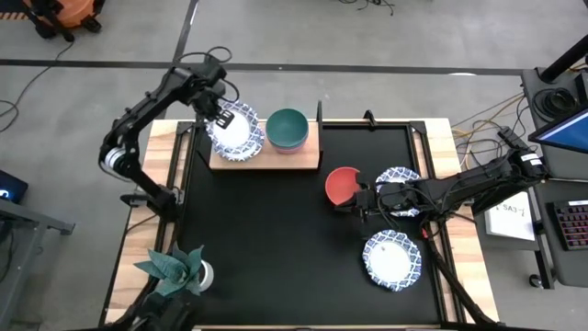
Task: Place and stack bowls onto a shelf
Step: Stack the white patterned bowl on top of the white patterned bowl
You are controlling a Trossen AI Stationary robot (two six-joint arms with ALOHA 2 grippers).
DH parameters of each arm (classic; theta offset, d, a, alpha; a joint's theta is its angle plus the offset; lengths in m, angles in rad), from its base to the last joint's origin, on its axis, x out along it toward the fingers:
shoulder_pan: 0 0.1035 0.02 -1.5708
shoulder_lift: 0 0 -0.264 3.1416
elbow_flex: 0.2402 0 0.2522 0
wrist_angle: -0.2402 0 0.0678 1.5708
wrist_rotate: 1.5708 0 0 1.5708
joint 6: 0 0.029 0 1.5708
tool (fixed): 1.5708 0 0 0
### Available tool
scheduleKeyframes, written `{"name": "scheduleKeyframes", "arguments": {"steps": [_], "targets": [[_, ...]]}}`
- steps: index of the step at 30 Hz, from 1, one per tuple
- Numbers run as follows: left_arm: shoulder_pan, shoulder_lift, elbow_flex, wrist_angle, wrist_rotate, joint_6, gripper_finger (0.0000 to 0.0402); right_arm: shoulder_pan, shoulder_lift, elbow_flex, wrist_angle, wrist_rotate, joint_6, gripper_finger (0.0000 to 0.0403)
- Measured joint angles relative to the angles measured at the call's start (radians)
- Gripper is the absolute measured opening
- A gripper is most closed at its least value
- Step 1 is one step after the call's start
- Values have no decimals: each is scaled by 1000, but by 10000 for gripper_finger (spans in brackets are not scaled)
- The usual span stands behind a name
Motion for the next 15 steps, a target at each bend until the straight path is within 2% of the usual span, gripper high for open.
{"name": "scheduleKeyframes", "arguments": {"steps": [7,15], "targets": [[0,62,-1,4,-1,34,24,-1,0,0,-29,0,17,9],[0,62,0,12,-2,48,80,-1,0,0,-29,0,17,9]]}}
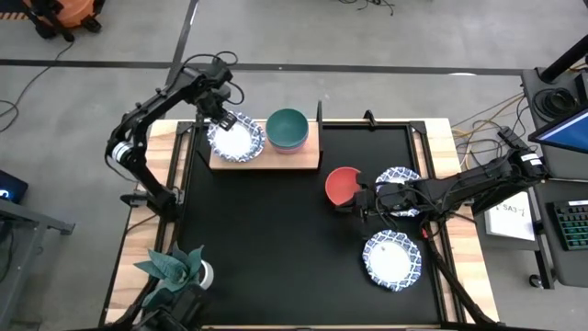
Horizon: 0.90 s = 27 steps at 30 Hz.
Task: Place and stack bowls onto a shelf
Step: Stack the white patterned bowl on top of the white patterned bowl
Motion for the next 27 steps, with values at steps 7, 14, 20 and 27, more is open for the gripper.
{"name": "scheduleKeyframes", "arguments": {"steps": [7,14,20,27], "targets": [[-3,-46,10,-42,40,25,110,0,0,0,0,0,5,9],[-68,-89,-50,-55,104,-22,87,0,0,0,3,0,19,9],[-215,-89,-139,-55,104,-95,52,0,0,0,9,0,19,9],[-294,-89,-266,-44,-3,-199,37,0,0,0,9,1,25,9]]}}
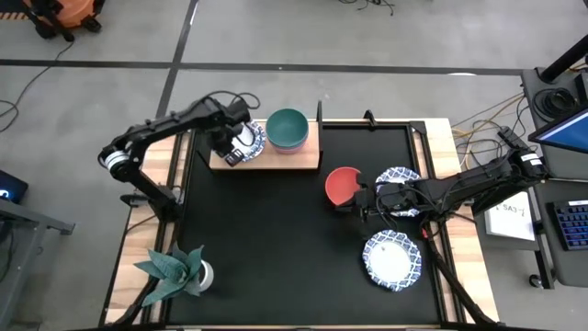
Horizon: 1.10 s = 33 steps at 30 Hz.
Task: Place and stack bowls onto a shelf
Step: Stack the white patterned bowl on top of the white patterned bowl
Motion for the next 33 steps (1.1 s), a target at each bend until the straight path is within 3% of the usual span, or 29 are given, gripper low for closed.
{"name": "scheduleKeyframes", "arguments": {"steps": [4,20,22,27,33], "targets": [[0,0,-34,24,-59,-23,37,0,0,0,0,0,0,9],[-5,-4,-31,130,-1,6,37,0,0,0,0,0,13,9],[-5,-11,4,151,-33,24,37,0,0,0,0,0,13,9],[11,-9,68,331,-229,127,37,0,0,0,12,2,10,9],[100,47,113,396,-239,204,37,0,0,0,14,2,27,9]]}}
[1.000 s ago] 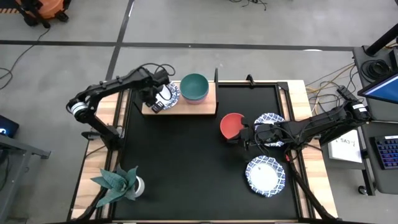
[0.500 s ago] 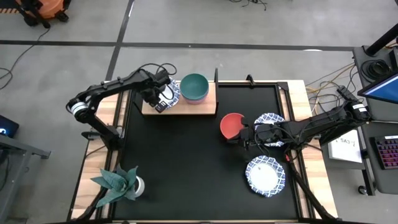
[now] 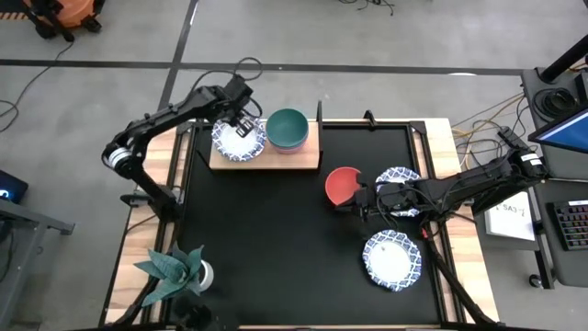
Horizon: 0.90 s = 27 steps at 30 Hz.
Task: Place and stack bowls onto a shelf
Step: Stack the white patterned bowl on top of the white patterned bowl, then stack the orange bowl on top of the green bowl
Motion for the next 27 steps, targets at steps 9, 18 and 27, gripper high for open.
{"name": "scheduleKeyframes", "arguments": {"steps": [9,18,27], "targets": [[86,75,-24,-15,5,-5,37,0,0,0,0,2,-5,9],[85,110,-23,-23,9,2,37,0,0,0,0,24,0,9],[46,33,-23,-43,189,-68,37,0,0,0,6,24,26,9]]}}
